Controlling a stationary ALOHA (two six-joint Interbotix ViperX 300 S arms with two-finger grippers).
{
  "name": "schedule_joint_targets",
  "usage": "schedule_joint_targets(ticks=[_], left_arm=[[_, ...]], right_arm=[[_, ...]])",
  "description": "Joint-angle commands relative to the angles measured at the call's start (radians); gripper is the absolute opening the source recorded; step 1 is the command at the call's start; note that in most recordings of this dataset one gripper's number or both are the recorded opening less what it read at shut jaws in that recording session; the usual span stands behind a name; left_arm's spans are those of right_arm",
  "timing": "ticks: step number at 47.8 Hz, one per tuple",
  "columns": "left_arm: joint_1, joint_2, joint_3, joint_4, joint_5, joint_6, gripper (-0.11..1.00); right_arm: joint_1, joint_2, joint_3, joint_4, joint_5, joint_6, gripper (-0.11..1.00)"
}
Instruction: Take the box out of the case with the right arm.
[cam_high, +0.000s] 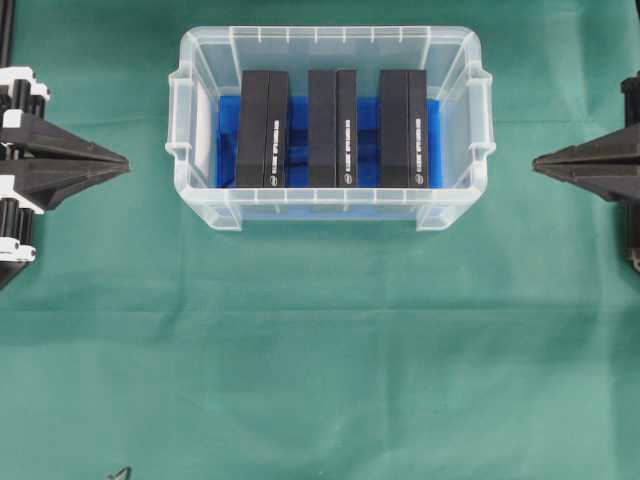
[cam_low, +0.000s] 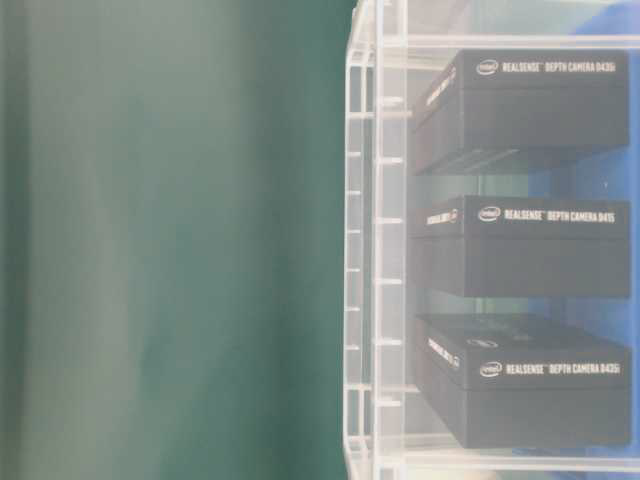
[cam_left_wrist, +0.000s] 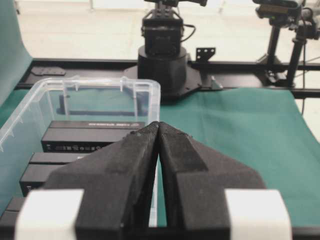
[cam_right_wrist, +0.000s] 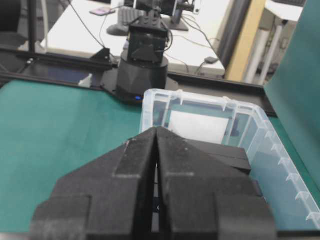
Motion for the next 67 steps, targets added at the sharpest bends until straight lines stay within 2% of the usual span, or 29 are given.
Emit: schedule_joint_targets(ticks=[1, 7, 15, 23, 32, 42, 56, 61, 67], left_arm=[[0.003, 0.008, -0.031, 0.017, 0.029, -0.005, 0.08], [0.003, 0.005, -0.049, 0.017, 0.081, -0.005, 0.08], [0.003, -0.009, -0.067, 0.018, 0.094, -0.008, 0.08], [0.003, -0.031, -0.140, 0.017, 0.152, -0.040, 0.08], [0.003, -0.032, -0.291, 0.018, 0.368, -0.089, 0.08], [0.003, 0.003, -0.476, 0.020, 0.577, -0.098, 0.08], [0.003, 0.057, -0.588, 0.020, 0.761, -0.112, 0.08], [-0.009, 0.078, -0.632, 0.020, 0.920, -0.127, 0.08], [-0.015, 0.106, -0.687, 0.020, 1.111, -0.152, 0.08]], right_arm=[[-0.006, 0.011, -0.011, 0.006, 0.003, 0.005, 0.00], [-0.006, 0.012, -0.028, 0.006, 0.072, 0.035, 0.00], [-0.005, 0.011, -0.063, 0.006, 0.143, 0.077, 0.00], [-0.006, 0.012, -0.178, 0.006, 0.204, 0.103, 0.00], [-0.011, 0.034, -0.371, 0.006, 0.385, 0.106, 0.00], [-0.020, 0.083, -0.543, 0.006, 0.534, 0.106, 0.00], [-0.023, 0.109, -0.584, 0.006, 0.652, 0.133, 0.00], [-0.023, 0.109, -0.598, 0.005, 0.795, 0.167, 0.00], [-0.023, 0.114, -0.630, -0.002, 1.045, 0.195, 0.00]])
